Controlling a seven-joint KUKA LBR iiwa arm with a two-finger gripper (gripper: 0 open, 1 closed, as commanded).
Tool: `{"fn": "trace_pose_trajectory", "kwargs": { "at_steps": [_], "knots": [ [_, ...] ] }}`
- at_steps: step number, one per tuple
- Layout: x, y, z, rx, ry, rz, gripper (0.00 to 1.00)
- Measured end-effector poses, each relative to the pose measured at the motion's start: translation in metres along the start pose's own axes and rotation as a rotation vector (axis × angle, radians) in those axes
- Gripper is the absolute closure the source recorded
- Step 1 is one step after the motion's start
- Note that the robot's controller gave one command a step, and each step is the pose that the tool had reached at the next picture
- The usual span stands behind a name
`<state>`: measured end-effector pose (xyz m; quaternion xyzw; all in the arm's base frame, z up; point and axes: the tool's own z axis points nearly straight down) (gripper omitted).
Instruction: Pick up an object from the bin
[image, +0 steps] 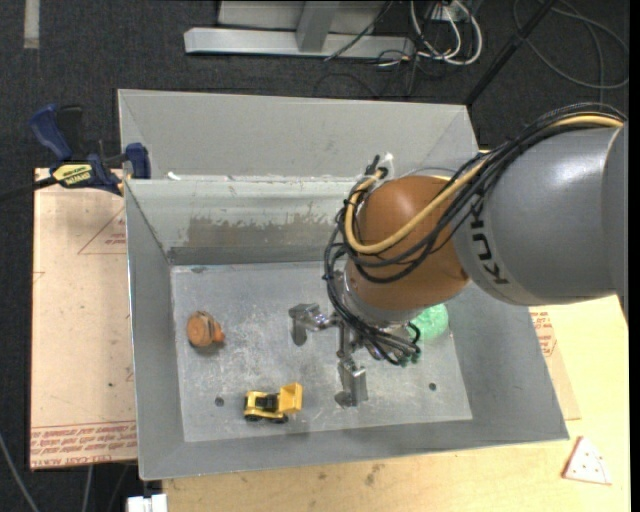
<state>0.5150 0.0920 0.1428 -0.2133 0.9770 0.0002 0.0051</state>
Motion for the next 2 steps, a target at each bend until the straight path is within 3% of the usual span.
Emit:
{"fn": "trace_pose_trajectory", "kwargs": {
  "at_steps": [1, 2],
  "knots": [
    [-0.006, 0.053, 0.02, -0.003, 0.01, -0.13, 0.0],
    [-0.017, 0.084, 0.019, -0.005, 0.007, -0.173, 0.0]
  ]
}}
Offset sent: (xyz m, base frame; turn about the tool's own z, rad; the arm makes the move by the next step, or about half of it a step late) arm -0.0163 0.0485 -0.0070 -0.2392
